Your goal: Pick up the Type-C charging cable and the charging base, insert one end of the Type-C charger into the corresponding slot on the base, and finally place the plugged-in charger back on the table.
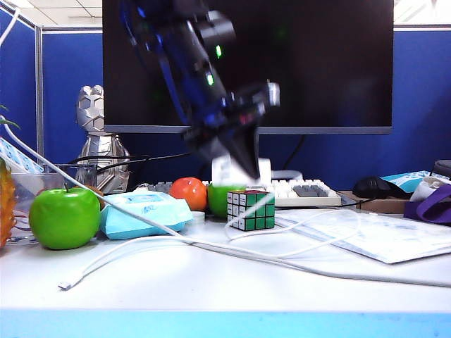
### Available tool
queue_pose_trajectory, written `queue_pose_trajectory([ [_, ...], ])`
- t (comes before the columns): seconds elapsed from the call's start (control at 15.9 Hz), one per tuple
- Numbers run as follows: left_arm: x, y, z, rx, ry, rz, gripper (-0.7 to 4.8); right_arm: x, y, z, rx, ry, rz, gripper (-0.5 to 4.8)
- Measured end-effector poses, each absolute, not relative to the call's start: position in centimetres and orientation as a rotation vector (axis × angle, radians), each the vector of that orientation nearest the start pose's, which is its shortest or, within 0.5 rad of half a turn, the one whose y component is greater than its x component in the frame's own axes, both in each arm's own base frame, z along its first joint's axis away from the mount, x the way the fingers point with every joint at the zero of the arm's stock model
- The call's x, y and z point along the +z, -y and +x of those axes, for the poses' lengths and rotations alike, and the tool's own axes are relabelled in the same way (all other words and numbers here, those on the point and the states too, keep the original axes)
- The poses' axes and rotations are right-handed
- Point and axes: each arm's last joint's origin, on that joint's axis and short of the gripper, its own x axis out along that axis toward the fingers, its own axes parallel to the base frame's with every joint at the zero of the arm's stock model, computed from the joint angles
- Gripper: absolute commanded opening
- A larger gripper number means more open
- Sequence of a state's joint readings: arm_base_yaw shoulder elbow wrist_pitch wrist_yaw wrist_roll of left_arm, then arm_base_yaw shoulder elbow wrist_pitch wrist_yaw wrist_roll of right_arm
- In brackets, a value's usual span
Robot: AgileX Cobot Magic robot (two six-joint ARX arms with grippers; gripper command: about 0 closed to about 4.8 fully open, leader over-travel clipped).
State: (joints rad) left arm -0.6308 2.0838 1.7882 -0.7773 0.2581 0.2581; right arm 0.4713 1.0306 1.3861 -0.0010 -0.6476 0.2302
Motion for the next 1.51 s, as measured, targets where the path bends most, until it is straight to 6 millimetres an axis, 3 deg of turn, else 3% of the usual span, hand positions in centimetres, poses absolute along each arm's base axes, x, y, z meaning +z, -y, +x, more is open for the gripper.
queue_pose_trajectory([
  [0.19, 22.2, 27.6, 35.8, -0.965, -1.007, 0.419, 0.04, 50.0, -9.7, 15.1, 1.143, 0.207, 0.174, 2.01],
  [0.38, 21.9, 28.4, 35.7, -0.985, -0.979, 0.418, 2.54, 49.6, -9.7, 15.2, 1.139, 0.151, 0.179, 2.01],
  [0.44, 21.9, 28.6, 35.6, -0.991, -0.97, 0.419, 2.84, 49.5, -9.7, 15.2, 1.138, 0.14, 0.179, 2.01],
  [0.57, 22.1, 28.9, 35.6, -0.996, -0.947, 0.419, 2.84, 49.5, -9.7, 15.1, 1.138, 0.136, 0.179, 2.02],
  [0.63, 22.1, 29.0, 35.7, -0.997, -0.939, 0.418, 3.36, 49.5, -9.7, 15.1, 1.138, 0.136, 0.179, 2.03],
  [0.69, 22.1, 29.0, 35.6, -0.999, -0.939, 0.419, 3.53, 49.4, -9.6, 15.0, 1.137, 0.134, 0.179, 2.03],
  [0.82, 22.1, 29.1, 35.6, -1.002, -0.938, 0.422, 3.04, 49.4, -9.6, 14.9, 1.144, 0.13, 0.178, 2.18],
  [0.95, 22.4, 29.1, 35.3, -1.005, -0.94, 0.423, 1.76, 49.5, -9.5, 14.6, 1.176, 0.134, 0.172, 2.18],
  [1.01, 23.0, 29.0, 35.0, -1.005, -0.936, 0.421, 0.63, 49.6, -9.5, 14.5, 1.183, 0.137, 0.17, 2.16],
  [1.07, 25.7, 28.5, 34.2, -1.006, -0.883, 0.409, -0.03, 49.8, -9.2, 14.0, 1.17, 0.152, 0.171, 2.13],
  [1.2, 30.6, 27.2, 32.5, -1.009, -0.761, 0.386, -0.06, 50.1, -8.7, 13.5, 1.067, 0.184, 0.184, 2.1],
  [1.26, 31.7, 26.9, 32.1, -1.01, -0.733, 0.381, -0.06, 50.2, -8.5, 13.4, 1.033, 0.194, 0.18, 2.1],
  [1.45, 40.5, 23.4, 27.3, -1.094, -0.471, 0.304, -0.06, 49.9, -8.1, 13.4, 0.898, 0.174, 0.177, 2.11],
  [1.51, 42.1, 22.6, 26.3, -1.122, -0.414, 0.278, 0.0, 49.8, -8.1, 13.3, 0.881, 0.162, 0.178, 2.12],
])
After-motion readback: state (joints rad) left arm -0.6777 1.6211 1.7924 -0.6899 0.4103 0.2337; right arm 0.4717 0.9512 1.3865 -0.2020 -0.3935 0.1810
